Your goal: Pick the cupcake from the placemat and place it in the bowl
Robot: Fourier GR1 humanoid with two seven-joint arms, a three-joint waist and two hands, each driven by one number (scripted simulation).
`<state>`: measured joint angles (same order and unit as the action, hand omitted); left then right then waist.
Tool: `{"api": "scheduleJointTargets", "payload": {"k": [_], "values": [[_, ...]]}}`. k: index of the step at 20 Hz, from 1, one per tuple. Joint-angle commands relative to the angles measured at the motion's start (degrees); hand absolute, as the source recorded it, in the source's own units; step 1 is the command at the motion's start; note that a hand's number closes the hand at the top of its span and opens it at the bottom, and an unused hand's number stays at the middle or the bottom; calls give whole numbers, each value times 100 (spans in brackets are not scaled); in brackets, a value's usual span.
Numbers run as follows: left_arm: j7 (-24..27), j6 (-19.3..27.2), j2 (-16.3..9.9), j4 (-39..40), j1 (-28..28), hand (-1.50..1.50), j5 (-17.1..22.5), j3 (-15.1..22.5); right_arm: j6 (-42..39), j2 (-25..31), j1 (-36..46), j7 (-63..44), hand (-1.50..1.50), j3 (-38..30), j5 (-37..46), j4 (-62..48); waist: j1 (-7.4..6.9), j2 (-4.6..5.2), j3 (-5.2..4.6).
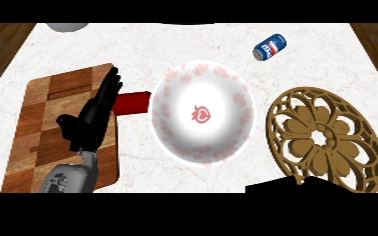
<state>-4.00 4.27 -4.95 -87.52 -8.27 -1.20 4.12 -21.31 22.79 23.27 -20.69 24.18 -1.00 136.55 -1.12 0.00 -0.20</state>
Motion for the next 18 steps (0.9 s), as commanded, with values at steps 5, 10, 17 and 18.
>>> {"api": "scheduleJointTargets", "payload": {"k": [5,10,17,18], "values": [[-267,39,-17,32,-394,0,2,-135,149,-816,1715,132,150,379,1667,-1932,25,12,15],[-325,74,10,-32,-305,0,-58,-135,528,-1219,1683,1138,150,245,2349,-3299,46,13,19],[-93,-29,50,-376,276,0,-55,3,1311,-1513,1666,2527,150,402,3396,-5200,14,12,20],[-293,-10,41,-140,-160,0,-67,-75,1404,-1630,1897,2677,150,321,3472,-5764,16,25,19]]}}
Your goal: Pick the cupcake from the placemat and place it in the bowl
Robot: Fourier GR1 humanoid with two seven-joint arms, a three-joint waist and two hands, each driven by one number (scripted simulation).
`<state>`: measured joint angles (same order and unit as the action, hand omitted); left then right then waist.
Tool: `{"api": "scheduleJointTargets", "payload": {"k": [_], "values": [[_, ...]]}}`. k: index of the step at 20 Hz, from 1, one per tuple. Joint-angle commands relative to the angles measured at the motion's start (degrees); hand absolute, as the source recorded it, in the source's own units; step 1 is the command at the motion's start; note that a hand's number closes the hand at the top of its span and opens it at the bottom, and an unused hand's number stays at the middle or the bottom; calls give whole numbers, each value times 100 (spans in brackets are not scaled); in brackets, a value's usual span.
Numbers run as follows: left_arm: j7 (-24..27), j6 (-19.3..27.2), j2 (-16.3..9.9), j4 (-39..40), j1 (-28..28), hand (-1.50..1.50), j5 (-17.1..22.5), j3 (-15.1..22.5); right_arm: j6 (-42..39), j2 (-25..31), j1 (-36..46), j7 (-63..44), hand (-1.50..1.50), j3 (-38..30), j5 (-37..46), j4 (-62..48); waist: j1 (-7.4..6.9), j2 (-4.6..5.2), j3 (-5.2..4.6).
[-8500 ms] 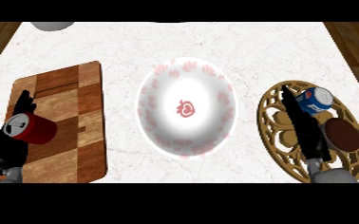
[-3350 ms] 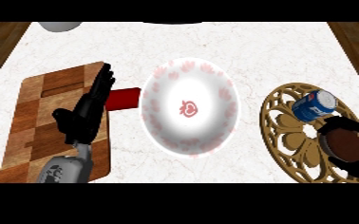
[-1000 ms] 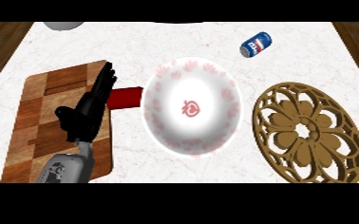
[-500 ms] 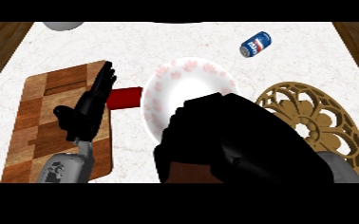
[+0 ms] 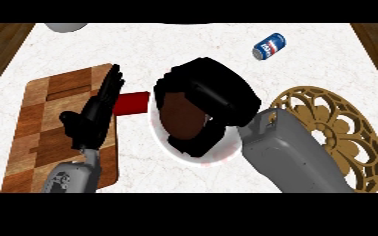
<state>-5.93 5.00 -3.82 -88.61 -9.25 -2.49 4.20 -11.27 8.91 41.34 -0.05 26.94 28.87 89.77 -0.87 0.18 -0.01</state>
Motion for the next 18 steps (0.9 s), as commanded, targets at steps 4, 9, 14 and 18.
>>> {"api": "scheduleJointTargets", "payload": {"k": [4,9,14,18], "values": [[248,21,122,257,26,0,-85,41,-209,-109,434,1166,150,-263,196,-1978,-6,11,0],[275,-107,12,84,48,0,1,-28,-527,-583,596,1459,-150,-301,-39,-3232,-75,19,1],[181,-231,-140,92,30,0,66,-174,-894,-546,303,2330,-150,-633,-420,-3276,29,-4,2],[122,-176,-99,1,49,0,92,-199,-721,-687,450,2808,-150,-1299,-912,-3522,-11,2,4]]}}
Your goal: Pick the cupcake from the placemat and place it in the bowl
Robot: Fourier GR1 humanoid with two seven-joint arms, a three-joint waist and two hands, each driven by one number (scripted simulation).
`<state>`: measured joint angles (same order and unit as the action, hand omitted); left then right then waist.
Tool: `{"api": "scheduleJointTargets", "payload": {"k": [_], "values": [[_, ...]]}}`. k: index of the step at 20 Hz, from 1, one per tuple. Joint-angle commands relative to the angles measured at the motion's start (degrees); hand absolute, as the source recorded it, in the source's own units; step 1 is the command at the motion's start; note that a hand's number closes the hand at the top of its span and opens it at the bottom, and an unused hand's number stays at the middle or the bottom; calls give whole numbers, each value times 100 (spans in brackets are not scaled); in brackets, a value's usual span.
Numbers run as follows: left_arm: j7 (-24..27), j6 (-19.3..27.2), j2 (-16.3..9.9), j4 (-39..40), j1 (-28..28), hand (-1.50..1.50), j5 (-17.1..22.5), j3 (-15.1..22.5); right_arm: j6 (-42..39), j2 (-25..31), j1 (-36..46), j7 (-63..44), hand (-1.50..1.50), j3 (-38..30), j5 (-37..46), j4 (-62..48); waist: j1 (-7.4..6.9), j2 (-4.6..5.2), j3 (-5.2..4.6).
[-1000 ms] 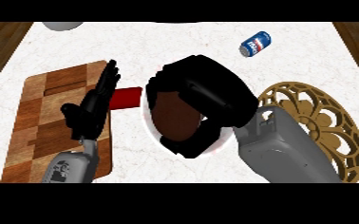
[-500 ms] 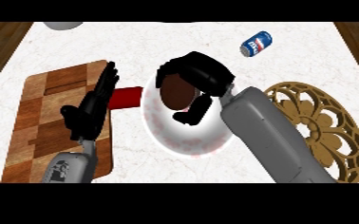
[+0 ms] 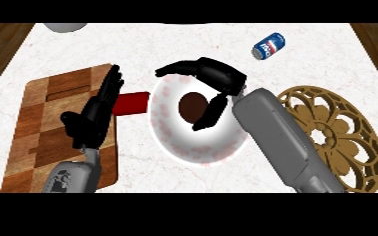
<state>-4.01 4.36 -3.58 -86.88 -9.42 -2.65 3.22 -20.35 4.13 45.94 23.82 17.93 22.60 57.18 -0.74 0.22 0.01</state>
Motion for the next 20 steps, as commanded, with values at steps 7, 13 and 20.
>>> {"api": "scheduleJointTargets", "payload": {"k": [7,13,20], "values": [[-34,-62,-13,-160,240,0,5,-6,-914,93,388,-531,-150,-1382,-1329,47,62,-31,-2],[-135,-202,-169,-267,135,0,155,-203,-1576,495,380,-518,-150,-1933,-1856,-610,26,-10,-1],[-220,86,138,-451,238,0,-209,164,-2783,1208,777,-84,-150,-2270,-2130,-1483,-12,1,1]]}}
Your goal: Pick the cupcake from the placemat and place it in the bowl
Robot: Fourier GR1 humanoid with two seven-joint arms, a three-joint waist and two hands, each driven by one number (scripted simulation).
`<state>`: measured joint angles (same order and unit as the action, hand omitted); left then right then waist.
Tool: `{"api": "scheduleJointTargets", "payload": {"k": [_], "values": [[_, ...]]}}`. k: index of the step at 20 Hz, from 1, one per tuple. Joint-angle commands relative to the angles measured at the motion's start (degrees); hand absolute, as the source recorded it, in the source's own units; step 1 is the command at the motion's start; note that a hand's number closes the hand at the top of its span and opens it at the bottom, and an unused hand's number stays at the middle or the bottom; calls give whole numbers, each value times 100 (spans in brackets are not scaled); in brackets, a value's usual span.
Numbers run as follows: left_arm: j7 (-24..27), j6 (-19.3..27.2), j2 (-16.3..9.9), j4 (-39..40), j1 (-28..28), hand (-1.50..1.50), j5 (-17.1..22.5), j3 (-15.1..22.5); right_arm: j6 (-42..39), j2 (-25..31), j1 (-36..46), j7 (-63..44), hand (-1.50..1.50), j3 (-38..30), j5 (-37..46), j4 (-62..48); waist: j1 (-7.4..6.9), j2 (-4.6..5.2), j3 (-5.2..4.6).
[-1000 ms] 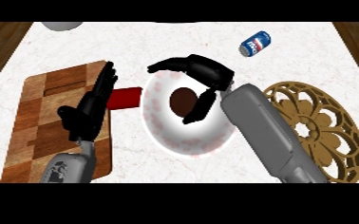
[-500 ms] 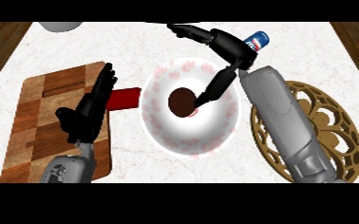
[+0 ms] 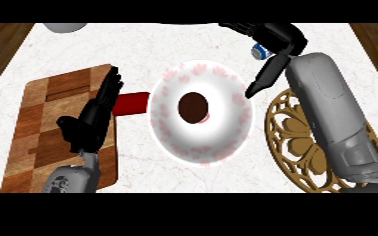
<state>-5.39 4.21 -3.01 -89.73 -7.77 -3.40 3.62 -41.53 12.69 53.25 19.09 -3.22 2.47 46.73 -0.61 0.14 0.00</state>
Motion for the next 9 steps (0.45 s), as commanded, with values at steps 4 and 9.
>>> {"api": "scheduleJointTargets", "payload": {"k": [4,9], "values": [[-125,-69,-4,53,-216,0,45,-55,-873,420,20,558,-150,-46,-146,-407,-6,6,2],[64,81,151,26,-13,0,-141,118,-900,635,-138,1174,-150,227,164,-771,-87,36,6]]}}
